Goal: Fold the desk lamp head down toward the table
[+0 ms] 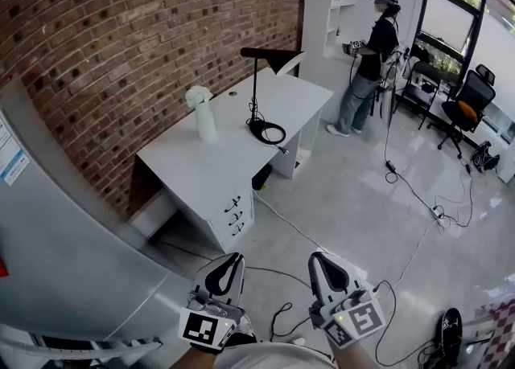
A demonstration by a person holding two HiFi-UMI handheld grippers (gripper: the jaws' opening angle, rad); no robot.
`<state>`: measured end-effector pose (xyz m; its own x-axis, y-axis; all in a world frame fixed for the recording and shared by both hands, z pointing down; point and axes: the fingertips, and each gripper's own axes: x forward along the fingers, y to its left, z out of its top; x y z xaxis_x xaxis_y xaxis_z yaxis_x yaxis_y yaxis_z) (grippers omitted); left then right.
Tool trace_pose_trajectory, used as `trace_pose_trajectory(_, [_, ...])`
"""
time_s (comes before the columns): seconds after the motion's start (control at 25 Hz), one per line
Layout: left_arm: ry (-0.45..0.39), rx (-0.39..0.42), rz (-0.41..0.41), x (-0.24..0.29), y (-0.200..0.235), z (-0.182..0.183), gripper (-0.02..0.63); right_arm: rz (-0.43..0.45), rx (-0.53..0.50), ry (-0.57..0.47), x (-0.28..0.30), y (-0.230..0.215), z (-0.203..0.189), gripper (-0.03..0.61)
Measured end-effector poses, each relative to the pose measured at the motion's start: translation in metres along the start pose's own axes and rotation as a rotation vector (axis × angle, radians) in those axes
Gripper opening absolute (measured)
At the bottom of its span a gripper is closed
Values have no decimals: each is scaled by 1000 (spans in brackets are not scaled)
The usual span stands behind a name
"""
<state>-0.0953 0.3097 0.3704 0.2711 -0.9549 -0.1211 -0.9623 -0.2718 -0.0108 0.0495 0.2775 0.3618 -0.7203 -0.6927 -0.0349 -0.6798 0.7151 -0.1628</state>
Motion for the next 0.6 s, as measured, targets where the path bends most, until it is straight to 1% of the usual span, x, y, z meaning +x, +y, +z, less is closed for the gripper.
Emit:
trace_pose_trajectory(0.2, [2,-3,0,-2,10,-5,26,-20,6,0,4,-1,-5,18])
trace_pose_trajectory(0.36, [9,-13,-2,-5,26,-10,26,-62,3,0,11,-4,-6,18])
trace_pose_trajectory(0.48, [10,-25,-17,-6,42,-13,26,-99,-1,-6,19,-3,-6,18])
trace_pose_trajectory(0.6, [11,-44,-47,-6,59,-15,26,-135,-1,-9,29,4,-9,18])
